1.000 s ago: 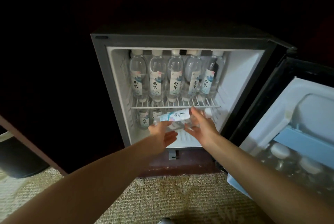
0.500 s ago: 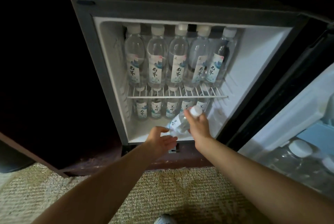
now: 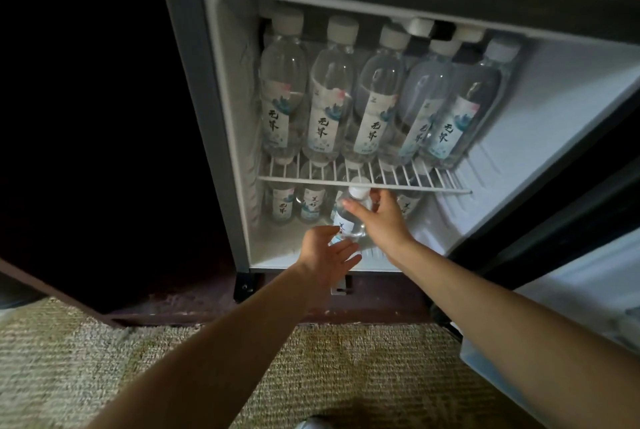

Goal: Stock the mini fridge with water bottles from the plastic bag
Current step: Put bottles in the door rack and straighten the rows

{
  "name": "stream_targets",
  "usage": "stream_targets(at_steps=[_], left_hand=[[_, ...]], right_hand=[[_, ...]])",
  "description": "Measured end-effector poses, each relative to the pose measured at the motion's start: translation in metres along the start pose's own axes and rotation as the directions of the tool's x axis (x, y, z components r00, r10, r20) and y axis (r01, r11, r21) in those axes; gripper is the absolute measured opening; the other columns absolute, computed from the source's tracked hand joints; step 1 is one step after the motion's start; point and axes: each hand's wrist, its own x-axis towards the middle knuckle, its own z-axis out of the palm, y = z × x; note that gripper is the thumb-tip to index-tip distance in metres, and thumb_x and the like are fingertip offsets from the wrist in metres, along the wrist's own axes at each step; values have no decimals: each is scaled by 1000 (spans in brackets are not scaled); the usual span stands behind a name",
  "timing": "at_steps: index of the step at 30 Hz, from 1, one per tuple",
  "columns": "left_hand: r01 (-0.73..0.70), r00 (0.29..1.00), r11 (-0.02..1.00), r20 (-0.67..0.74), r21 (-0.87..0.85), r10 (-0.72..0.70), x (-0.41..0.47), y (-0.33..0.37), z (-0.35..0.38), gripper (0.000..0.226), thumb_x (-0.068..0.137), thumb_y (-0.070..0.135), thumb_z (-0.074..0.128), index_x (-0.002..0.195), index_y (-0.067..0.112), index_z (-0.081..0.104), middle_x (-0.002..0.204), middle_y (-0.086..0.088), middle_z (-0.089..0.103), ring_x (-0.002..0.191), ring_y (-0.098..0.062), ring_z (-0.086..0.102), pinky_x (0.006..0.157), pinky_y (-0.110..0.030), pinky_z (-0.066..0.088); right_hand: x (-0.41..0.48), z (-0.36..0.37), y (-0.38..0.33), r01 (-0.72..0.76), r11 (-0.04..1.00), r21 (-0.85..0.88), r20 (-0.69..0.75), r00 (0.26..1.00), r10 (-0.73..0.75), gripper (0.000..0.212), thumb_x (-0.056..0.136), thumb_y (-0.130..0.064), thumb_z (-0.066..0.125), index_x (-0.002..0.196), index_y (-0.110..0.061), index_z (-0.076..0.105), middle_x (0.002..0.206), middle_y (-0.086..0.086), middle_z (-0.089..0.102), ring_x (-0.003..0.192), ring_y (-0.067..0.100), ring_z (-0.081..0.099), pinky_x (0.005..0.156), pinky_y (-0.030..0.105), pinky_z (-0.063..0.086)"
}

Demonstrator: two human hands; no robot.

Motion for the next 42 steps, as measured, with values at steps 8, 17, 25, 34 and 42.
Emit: stream_targets(at_steps=[8,17,25,34,42], left_hand=[[44,998,999,48,-32,-42,10,-6,12,16,93,15,40,105,6,46,104,-17,55,118,-34,51,105,-48,38],[82,993,986,75,148,-94,8,-19,21,11,93,20,43,96,13,52,101,-11,53,106,-29,51,99,-42,42],[-226,946,342,121,912,301,21,-47,0,100,61,17,82,146,27,29,133,-18,47,109,-32,57,90,-40,52],[-279,893,235,161,931,421,-82,-37,38,75,69,12,83,129,14,38,107,-8,62,79,-30,67,65,-40,58],[-399,872,294,260,869,413,-184,-62,108,78,63,-7,82,128,10,42,106,-9,57,68,-19,63,68,-46,59]], right_hand=[[-2,-18,0,18,1000,-1,137,990,-17,30,90,-22,62,114,-18,46,116,-5,52,111,11,50,97,30,39],[-9,-33,17,44,995,89,-76,996,-37,25,91,-17,62,110,-27,50,119,10,58,111,26,57,98,44,47],[-47,-53,-1,-13,992,127,46,999,7,28,90,-18,63,115,-19,50,105,-5,56,109,22,56,92,43,48],[-138,-114,-58,-71,878,474,-9,996,85,19,94,-25,58,111,-24,49,123,-2,53,113,15,54,84,43,56],[-229,-194,-82,60,802,594,-184,981,64,27,93,-24,60,117,-19,50,126,8,57,112,24,61,80,46,58]])
